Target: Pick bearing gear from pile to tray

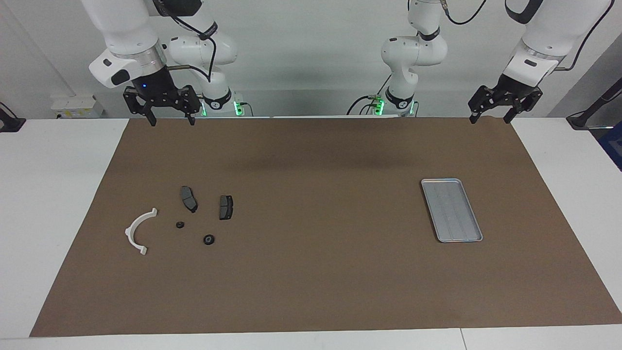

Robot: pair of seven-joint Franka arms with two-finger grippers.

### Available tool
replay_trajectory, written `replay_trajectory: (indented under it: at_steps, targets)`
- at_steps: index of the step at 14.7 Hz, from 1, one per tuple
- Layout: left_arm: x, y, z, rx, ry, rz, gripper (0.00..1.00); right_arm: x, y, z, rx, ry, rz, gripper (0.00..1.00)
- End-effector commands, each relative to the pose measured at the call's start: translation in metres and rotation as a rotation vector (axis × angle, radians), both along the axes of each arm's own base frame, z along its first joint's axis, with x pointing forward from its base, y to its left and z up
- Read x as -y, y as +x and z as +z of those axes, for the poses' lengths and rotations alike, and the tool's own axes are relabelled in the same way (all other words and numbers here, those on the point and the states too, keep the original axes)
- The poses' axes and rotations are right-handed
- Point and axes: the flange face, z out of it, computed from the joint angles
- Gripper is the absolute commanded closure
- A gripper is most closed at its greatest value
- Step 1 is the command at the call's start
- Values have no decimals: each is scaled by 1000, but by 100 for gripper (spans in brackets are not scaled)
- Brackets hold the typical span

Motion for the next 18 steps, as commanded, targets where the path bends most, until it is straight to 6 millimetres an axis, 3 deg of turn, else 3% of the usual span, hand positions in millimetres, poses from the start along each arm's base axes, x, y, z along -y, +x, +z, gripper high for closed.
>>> replay_trajectory:
  at_steps: [1,13,18]
  targets:
    - [-1,-6,6,-1,0,2,0,1,-2,4,15,23,-7,0]
    - [-2,-6,6,-1,0,4,0,1,-4,7,20,25,-1,0]
    - [-1,-6,6,-1,0,2,0,1,-14,14,11,42,-2,0]
